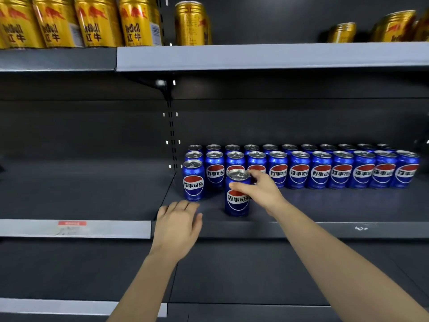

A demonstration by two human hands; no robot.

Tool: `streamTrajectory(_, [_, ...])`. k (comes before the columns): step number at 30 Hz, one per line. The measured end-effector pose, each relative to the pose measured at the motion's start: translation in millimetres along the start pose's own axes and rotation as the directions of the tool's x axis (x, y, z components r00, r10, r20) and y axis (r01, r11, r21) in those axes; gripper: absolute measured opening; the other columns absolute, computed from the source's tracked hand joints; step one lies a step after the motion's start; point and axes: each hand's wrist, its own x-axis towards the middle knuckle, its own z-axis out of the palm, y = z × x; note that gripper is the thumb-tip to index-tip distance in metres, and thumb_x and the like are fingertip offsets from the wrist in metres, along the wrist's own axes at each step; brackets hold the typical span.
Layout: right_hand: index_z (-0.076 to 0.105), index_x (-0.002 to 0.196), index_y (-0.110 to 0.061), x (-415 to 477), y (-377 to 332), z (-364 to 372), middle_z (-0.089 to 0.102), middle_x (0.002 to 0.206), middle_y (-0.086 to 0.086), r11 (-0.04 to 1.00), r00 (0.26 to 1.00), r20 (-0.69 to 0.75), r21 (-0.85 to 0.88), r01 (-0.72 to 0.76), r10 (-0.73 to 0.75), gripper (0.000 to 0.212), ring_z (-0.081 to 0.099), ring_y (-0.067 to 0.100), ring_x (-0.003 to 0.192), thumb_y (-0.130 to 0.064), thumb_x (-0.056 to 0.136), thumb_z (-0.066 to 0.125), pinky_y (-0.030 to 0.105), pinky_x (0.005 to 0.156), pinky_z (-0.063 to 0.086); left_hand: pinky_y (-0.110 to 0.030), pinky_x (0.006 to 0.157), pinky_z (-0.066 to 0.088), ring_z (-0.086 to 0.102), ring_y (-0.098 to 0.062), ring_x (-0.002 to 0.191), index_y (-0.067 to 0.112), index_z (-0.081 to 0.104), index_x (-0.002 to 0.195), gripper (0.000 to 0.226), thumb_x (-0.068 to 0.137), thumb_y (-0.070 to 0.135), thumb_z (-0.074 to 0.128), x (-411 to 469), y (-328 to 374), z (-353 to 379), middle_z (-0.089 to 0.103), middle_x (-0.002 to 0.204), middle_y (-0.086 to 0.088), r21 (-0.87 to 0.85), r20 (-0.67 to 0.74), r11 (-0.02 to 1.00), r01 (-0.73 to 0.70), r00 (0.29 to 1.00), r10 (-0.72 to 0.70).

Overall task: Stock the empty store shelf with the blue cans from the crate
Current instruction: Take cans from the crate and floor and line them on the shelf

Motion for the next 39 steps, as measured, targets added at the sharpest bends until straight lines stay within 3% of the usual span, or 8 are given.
streamTrajectory(5, [0.062, 0.105, -0.034, 2.9, 0.3, 5.0, 0.070, 0.101, -0.017, 1.000, 1.000, 0.002, -0.012, 0.003, -0.003, 0.041, 0.065, -0.001, 0.094, -0.041, 0.070, 0.083, 0.020, 0.080, 0.051, -0.034, 0.077, 0.045, 0.062, -0.017, 0.079, 0.022, 0.068, 0.097, 0.028, 0.084, 0.033, 0.046, 3.4, -4.0, 9.4, 0.067, 0.089, 0.007, 0.005, -0.004, 1.000, -0.002, 1.000, 0.002])
streamTrajectory(9, [0.050, 0.120, -0.034, -0.6, 5.2, 7.9, 0.059, 0.106, -0.025, 0.997, 0.999, -0.008, -0.060, 0.042, -0.043, 0.057, 0.056, -0.008, 0.095, -0.043, 0.073, 0.082, 0.011, 0.075, 0.042, -0.034, 0.075, 0.046, 0.062, -0.017, 0.076, 0.022, 0.069, 0.096, 0.039, 0.086, 0.036, 0.034, 3.8, -3.2, 11.5, 0.067, 0.087, 0.007, -0.005, -0.009, 1.000, -0.016, 1.000, 0.016])
streamTrajectory(12, [0.046, 0.126, -0.028, 0.2, 11.5, 9.1, 0.061, 0.112, -0.017, 0.994, 0.998, -0.018, -0.091, 0.061, -0.063, 0.068, 0.058, -0.003, 0.100, -0.040, 0.071, 0.084, 0.014, 0.079, 0.044, -0.034, 0.074, 0.045, 0.062, -0.017, 0.076, 0.021, 0.068, 0.094, 0.040, 0.086, 0.037, 0.032, 5.9, -4.6, 11.9, 0.067, 0.086, 0.007, -0.006, -0.018, 1.000, -0.024, 1.000, 0.024])
streamTrajectory(16, [0.049, 0.122, -0.025, 7.3, 16.0, 12.7, 0.065, 0.112, -0.012, 0.993, 0.998, -0.031, -0.104, 0.056, -0.060, 0.063, 0.062, 0.003, 0.102, -0.038, 0.071, 0.084, 0.018, 0.083, 0.048, -0.033, 0.075, 0.045, 0.062, -0.017, 0.076, 0.022, 0.068, 0.094, 0.040, 0.086, 0.037, 0.032, 7.5, -9.3, 14.1, 0.067, 0.085, 0.008, -0.004, -0.023, 1.000, -0.024, 0.999, 0.024])
streamTrajectory(21, [0.051, 0.123, -0.027, 18.1, 10.8, 24.6, 0.061, 0.107, -0.018, 0.990, 0.996, -0.060, -0.124, 0.064, -0.072, 0.059, 0.058, -0.006, 0.094, -0.034, 0.073, 0.083, 0.012, 0.076, 0.045, -0.033, 0.074, 0.044, 0.061, -0.016, 0.075, 0.023, 0.067, 0.092, 0.038, 0.085, 0.037, 0.033, 10.4, -13.6, 18.5, 0.066, 0.084, 0.008, -0.007, -0.031, 1.000, -0.027, 0.999, 0.027])
streamTrajectory(27, [0.051, 0.135, -0.020, 36.8, 8.1, 38.2, 0.063, 0.121, -0.007, 0.977, 0.994, -0.082, -0.207, 0.056, -0.075, 0.077, 0.059, 0.012, 0.112, -0.044, 0.070, 0.083, 0.032, 0.096, 0.050, -0.035, 0.073, 0.046, 0.062, -0.017, 0.074, 0.022, 0.067, 0.092, 0.036, 0.085, 0.036, 0.035, 10.0, -22.3, 20.9, 0.066, 0.083, 0.007, -0.001, -0.032, 1.000, -0.013, 0.999, 0.013])
streamTrajectory(33, [0.049, 0.137, -0.020, 38.1, 2.2, 44.0, 0.059, 0.123, -0.007, 0.978, 0.993, -0.089, -0.201, 0.055, -0.074, 0.075, 0.054, 0.006, 0.106, -0.039, 0.074, 0.083, 0.021, 0.087, 0.042, -0.035, 0.076, 0.045, 0.063, -0.016, 0.077, 0.023, 0.068, 0.094, 0.038, 0.086, 0.037, 0.033, 9.3, -32.3, 23.9, 0.068, 0.087, 0.008, -0.001, -0.005, 1.000, 0.005, 1.000, -0.005])
streamTrajectory(39, [0.044, 0.143, -0.020, 43.5, -0.1, 53.6, 0.056, 0.136, -0.001, 0.976, 0.994, -0.095, -0.216, 0.039, -0.061, 0.082, 0.053, 0.016, 0.122, -0.041, 0.074, 0.082, 0.028, 0.096, 0.044, -0.034, 0.082, 0.042, 0.063, -0.015, 0.078, 0.023, 0.068, 0.094, 0.040, 0.086, 0.037, 0.031, 6.6, -37.5, 27.1, 0.068, 0.088, 0.009, 0.013, -0.005, 1.000, 0.012, 1.000, -0.012])
